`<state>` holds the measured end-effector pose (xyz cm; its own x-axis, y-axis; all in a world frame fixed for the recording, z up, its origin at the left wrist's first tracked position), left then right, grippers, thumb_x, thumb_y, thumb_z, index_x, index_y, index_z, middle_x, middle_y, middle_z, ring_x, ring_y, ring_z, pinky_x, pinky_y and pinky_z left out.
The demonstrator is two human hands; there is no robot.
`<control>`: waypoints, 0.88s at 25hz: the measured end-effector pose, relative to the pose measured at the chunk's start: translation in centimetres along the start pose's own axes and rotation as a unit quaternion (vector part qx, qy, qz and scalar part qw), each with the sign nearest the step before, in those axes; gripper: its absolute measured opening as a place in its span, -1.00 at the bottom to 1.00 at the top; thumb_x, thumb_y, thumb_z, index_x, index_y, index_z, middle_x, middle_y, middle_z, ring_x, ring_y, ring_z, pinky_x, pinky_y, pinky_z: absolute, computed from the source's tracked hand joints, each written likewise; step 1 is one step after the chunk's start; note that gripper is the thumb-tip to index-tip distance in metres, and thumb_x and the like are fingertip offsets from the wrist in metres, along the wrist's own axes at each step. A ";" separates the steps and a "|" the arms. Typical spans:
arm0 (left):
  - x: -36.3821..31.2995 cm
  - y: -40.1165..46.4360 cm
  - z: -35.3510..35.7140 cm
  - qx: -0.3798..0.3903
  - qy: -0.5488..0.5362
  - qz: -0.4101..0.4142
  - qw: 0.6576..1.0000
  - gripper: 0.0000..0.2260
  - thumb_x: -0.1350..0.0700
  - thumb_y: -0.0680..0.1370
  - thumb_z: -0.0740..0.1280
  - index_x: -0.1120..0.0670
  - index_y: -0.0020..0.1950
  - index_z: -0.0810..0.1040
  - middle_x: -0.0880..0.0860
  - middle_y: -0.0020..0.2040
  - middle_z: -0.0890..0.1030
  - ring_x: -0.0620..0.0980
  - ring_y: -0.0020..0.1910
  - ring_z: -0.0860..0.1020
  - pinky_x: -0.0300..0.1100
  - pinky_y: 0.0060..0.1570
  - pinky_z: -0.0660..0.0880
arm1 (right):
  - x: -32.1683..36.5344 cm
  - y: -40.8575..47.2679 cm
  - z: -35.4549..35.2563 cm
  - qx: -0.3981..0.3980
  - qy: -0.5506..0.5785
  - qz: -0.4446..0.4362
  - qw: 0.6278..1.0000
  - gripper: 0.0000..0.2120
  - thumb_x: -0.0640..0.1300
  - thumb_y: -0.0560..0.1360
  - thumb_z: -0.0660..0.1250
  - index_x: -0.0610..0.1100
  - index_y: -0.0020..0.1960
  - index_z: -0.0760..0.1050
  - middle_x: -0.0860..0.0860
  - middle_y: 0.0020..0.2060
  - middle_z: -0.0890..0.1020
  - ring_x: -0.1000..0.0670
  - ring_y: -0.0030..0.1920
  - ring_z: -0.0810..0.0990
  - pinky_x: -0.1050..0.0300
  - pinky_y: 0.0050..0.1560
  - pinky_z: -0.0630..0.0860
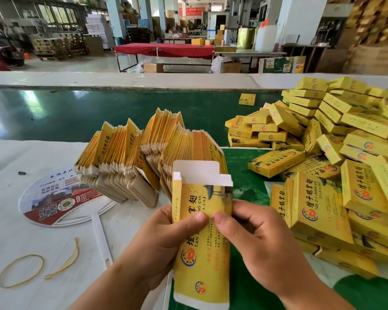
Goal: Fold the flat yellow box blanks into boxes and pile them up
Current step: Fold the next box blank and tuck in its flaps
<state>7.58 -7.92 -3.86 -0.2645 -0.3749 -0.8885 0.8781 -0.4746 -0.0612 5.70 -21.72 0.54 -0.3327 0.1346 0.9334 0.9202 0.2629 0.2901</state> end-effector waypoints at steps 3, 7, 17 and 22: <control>0.2 0.0 -0.2 -0.046 0.030 -0.001 0.999 -0.60 0.01 0.25 0.64 0.18 -0.01 0.70 0.30 -0.01 0.69 0.21 -0.11 0.70 -0.01 -0.15 0.63 | -0.2 0.0 -0.3 -0.026 -0.031 0.019 0.999 -0.54 0.22 0.50 0.32 -0.19 -0.18 0.63 -0.10 -0.41 0.59 -0.11 -0.39 0.51 -0.03 -0.40 0.46; -0.5 -0.3 -0.2 -0.117 0.162 0.045 0.979 -0.65 -0.23 0.39 0.45 0.04 -0.14 0.71 0.17 -0.12 0.73 0.14 -0.18 0.72 -0.12 -0.26 0.64 | -1.1 0.2 -0.7 -0.034 -0.047 0.054 0.997 -0.58 0.18 0.45 0.24 -0.16 -0.19 0.63 -0.01 -0.37 0.66 -0.02 -0.37 0.60 0.11 -0.39 0.52; -0.9 -0.6 0.3 -0.194 0.273 0.129 0.933 -0.58 -0.38 0.39 0.23 -0.08 -0.15 0.64 0.05 -0.23 0.74 0.07 -0.27 0.71 0.07 -0.21 0.63 | -0.8 0.3 -0.8 -0.104 -0.066 0.031 0.992 -0.49 0.22 0.47 0.16 -0.25 -0.26 0.46 -0.19 -0.44 0.51 -0.21 -0.38 0.48 -0.04 -0.41 0.38; -0.7 -0.5 0.4 -0.207 0.245 0.142 0.936 -0.54 -0.32 0.52 0.15 0.00 -0.10 0.65 0.08 -0.20 0.73 0.08 -0.25 0.71 -0.05 -0.33 0.60 | -0.2 0.6 -1.1 -0.133 -0.092 0.020 0.987 -0.51 0.18 0.50 0.14 -0.21 -0.35 0.40 -0.11 -0.53 0.41 -0.11 -0.49 0.35 0.00 -0.47 0.25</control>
<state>7.15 -7.69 -3.06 0.1280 0.0205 -0.9916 0.9916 -0.0235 0.1275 6.53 -22.63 0.76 -0.3048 0.3181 0.8977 0.9467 -0.0019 0.3221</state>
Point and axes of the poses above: each hand's wrist, its own y-axis towards the middle knuckle, its own z-axis out of the palm, x = y × z, the point moved 6 cm from there along y, towards the middle knuckle
